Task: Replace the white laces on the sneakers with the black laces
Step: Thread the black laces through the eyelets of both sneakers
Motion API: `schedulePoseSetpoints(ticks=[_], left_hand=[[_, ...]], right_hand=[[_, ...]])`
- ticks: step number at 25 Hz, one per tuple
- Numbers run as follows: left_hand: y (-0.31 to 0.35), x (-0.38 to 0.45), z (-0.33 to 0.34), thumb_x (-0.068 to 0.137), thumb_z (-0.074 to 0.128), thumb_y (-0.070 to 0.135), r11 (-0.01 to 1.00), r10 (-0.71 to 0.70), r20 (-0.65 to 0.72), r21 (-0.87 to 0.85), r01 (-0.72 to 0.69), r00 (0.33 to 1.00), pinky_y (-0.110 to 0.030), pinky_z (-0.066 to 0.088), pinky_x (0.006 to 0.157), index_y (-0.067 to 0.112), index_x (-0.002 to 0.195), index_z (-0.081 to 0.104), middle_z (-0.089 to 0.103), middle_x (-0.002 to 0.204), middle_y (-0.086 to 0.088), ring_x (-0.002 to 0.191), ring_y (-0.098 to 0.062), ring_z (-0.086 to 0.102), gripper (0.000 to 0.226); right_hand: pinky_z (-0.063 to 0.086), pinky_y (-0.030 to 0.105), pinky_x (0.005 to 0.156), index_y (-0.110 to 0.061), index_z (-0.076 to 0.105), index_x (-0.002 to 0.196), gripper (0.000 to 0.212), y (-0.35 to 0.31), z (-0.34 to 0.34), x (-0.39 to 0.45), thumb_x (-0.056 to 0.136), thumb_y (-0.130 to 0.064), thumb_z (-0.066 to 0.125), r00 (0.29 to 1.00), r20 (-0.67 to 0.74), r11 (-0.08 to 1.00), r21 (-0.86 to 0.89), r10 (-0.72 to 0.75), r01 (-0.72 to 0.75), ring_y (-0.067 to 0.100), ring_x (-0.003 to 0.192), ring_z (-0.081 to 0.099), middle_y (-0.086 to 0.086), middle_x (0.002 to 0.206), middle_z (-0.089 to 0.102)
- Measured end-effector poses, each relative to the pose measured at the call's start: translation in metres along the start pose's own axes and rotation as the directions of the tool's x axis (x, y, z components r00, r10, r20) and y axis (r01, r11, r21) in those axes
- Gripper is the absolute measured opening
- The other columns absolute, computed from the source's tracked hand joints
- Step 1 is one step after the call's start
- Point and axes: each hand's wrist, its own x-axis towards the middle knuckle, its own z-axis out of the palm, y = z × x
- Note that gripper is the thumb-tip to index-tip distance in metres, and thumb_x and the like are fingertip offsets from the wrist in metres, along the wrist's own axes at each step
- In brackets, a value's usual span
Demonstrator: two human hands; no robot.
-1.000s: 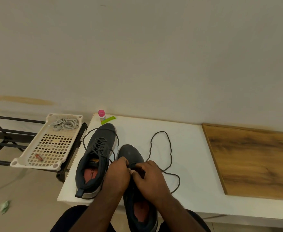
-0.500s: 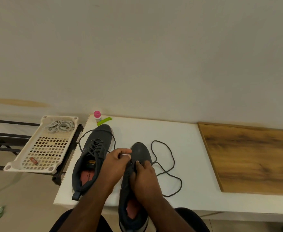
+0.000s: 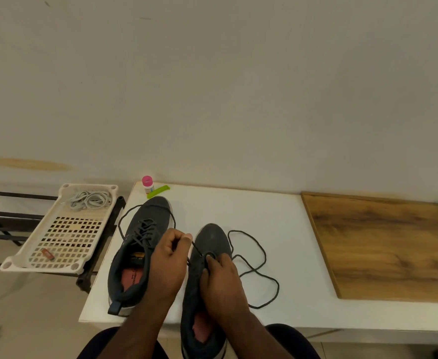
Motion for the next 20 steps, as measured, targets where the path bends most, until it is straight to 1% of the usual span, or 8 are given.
schedulePoseSetpoints(ticks=[3,5,7,9,11,13,17,20], left_hand=[[-0.018,0.004,0.007,0.091,0.068,0.027,0.972,-0.171,0.124,0.182,0.147,0.977,-0.03,0.053,0.074,0.023,0.101,0.056,0.062,0.091,0.004,0.082,-0.009,0.061,0.016],[-0.029,0.005,0.013,0.092,0.065,0.025,0.949,-0.179,0.217,0.294,0.111,0.96,-0.028,0.051,0.081,0.026,0.11,0.063,0.068,0.098,0.005,0.091,-0.011,0.064,0.018],[-0.031,0.008,0.015,0.092,0.064,0.02,0.939,-0.139,0.222,0.34,0.057,0.965,-0.031,0.051,0.081,0.024,0.095,0.069,0.07,0.094,0.004,0.09,-0.015,0.066,0.007],[-0.024,0.008,0.016,0.091,0.064,0.017,0.954,-0.073,0.185,0.299,0.014,0.98,-0.031,0.051,0.079,0.026,0.084,0.067,0.069,0.088,0.006,0.085,-0.014,0.065,0.012],[-0.011,0.006,0.015,0.092,0.064,0.016,0.988,0.025,0.077,0.149,-0.036,0.997,-0.027,0.052,0.074,0.027,0.087,0.067,0.067,0.089,0.009,0.079,-0.01,0.063,0.012],[-0.004,0.004,0.013,0.093,0.064,0.018,0.992,0.083,0.008,0.092,-0.083,0.997,-0.023,0.051,0.071,0.026,0.093,0.066,0.066,0.09,0.01,0.077,-0.007,0.062,0.009],[-0.026,0.005,0.014,0.091,0.066,0.018,0.966,-0.101,0.198,0.252,0.049,0.975,-0.025,0.053,0.082,0.028,0.103,0.07,0.07,0.091,0.006,0.087,-0.002,0.063,0.016],[-0.029,0.007,0.019,0.091,0.066,0.019,0.944,-0.149,0.167,0.316,0.091,0.975,-0.025,0.052,0.079,0.027,0.089,0.07,0.07,0.086,0.007,0.085,-0.005,0.064,0.009]], right_hand=[[0.04,0.017,0.09,-0.021,0.056,0.125,0.033,0.001,0.003,-0.001,0.106,-0.034,0.032,0.999,-0.019,0.999,0.012,-0.031,0.031,0.008,0.1,0.045,-0.004,0.116,0.046],[0.037,0.015,0.087,-0.02,0.058,0.121,0.031,0.002,0.003,0.0,0.105,-0.03,0.033,0.999,-0.024,0.999,-0.004,-0.042,0.042,0.008,0.097,0.044,-0.004,0.113,0.046],[0.036,0.014,0.087,-0.021,0.057,0.12,0.03,0.003,0.003,0.001,0.105,-0.03,0.033,0.999,-0.017,0.999,-0.016,-0.04,0.04,0.007,0.097,0.043,-0.005,0.112,0.044],[0.036,0.014,0.088,-0.022,0.057,0.121,0.031,0.002,0.002,0.0,0.105,-0.031,0.032,0.999,-0.018,0.999,-0.002,-0.04,0.04,0.007,0.097,0.043,-0.007,0.11,0.042],[0.038,0.017,0.091,-0.022,0.056,0.124,0.032,0.001,0.001,0.001,0.105,-0.034,0.032,0.999,-0.008,0.999,0.009,-0.031,0.031,0.008,0.099,0.043,-0.006,0.113,0.043],[0.041,0.02,0.095,-0.022,0.055,0.127,0.034,0.002,0.003,0.001,0.105,-0.036,0.033,1.0,0.002,1.0,0.002,-0.017,0.017,0.008,0.102,0.043,-0.005,0.118,0.045],[0.034,0.013,0.084,-0.023,0.058,0.12,0.032,0.001,0.005,-0.001,0.106,-0.034,0.032,1.0,-0.009,1.0,0.01,-0.023,0.023,0.006,0.096,0.043,-0.009,0.108,0.041],[0.032,0.013,0.085,-0.023,0.059,0.119,0.031,0.003,0.005,0.0,0.106,-0.034,0.032,1.0,-0.009,1.0,0.004,-0.025,0.025,0.007,0.096,0.043,-0.009,0.107,0.041]])
